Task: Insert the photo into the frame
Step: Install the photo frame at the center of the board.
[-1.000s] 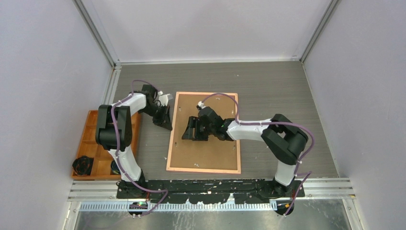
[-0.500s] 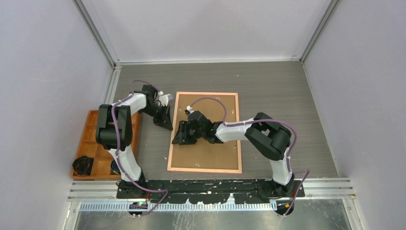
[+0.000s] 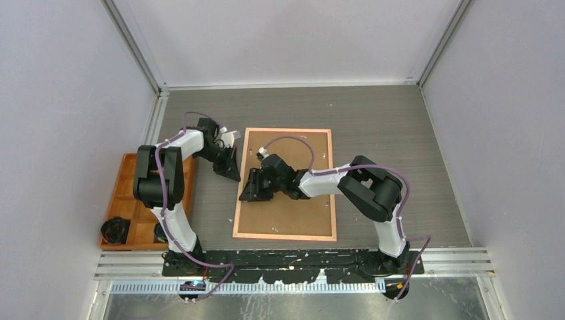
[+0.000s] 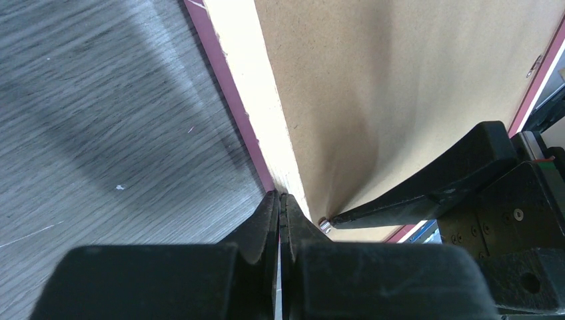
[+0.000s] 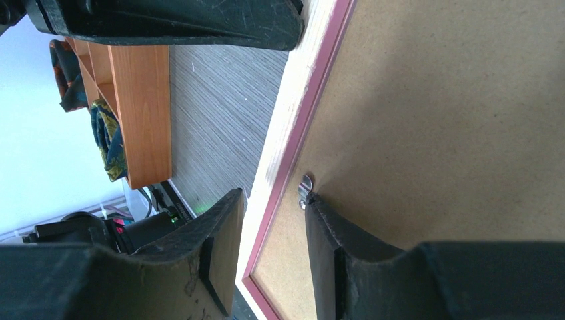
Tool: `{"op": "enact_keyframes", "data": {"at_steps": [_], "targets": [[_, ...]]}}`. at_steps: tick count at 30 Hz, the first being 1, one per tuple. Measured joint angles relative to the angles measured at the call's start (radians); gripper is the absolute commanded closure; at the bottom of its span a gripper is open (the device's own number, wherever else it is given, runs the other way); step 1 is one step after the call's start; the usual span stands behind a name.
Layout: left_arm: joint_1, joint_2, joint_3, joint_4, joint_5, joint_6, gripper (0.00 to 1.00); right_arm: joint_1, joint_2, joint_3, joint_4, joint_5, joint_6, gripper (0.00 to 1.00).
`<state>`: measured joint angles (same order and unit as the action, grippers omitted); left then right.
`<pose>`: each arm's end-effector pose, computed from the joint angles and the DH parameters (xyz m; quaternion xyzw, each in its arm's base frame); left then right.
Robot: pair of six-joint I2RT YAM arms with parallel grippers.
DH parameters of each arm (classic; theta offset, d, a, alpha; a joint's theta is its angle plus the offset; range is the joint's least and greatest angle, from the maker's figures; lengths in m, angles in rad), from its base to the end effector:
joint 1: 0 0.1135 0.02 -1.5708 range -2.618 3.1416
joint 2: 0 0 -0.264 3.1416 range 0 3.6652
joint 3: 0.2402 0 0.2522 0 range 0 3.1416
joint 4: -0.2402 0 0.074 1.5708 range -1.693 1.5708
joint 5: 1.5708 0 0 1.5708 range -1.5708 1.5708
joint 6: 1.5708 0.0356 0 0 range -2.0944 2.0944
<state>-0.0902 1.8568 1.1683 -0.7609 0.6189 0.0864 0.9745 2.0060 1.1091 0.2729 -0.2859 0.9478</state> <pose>0.3310 -0.0507 0.1552 0.1022 0.9454 -0.3041 0.0572 0.2269 0.3522 0.1357 -0.0767 0.8800 0.4426 0.1544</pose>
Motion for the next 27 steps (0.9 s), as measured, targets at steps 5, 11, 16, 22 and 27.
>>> {"op": "enact_keyframes", "data": {"at_steps": [5,11,16,22,27], "targets": [[0.0,0.0,0.0,0.0,0.003,0.0,1.0,0.0,0.011,0.011,0.003,-0.004,-0.002,0.59],[0.0,0.0,0.0,0.0,0.003,0.0,0.99,-0.002,0.024,0.027,0.0,-0.011,-0.007,0.62],[0.0,0.0,0.0,0.0,0.003,0.0,1.0,-0.004,0.039,0.046,-0.005,-0.027,-0.017,0.64],[0.0,0.0,0.0,0.0,0.003,0.0,0.99,-0.006,0.043,0.05,-0.005,-0.035,-0.029,0.66],[0.0,0.0,0.0,0.0,0.003,0.0,0.99,-0.006,0.051,0.062,-0.013,-0.045,-0.033,0.67]]}}
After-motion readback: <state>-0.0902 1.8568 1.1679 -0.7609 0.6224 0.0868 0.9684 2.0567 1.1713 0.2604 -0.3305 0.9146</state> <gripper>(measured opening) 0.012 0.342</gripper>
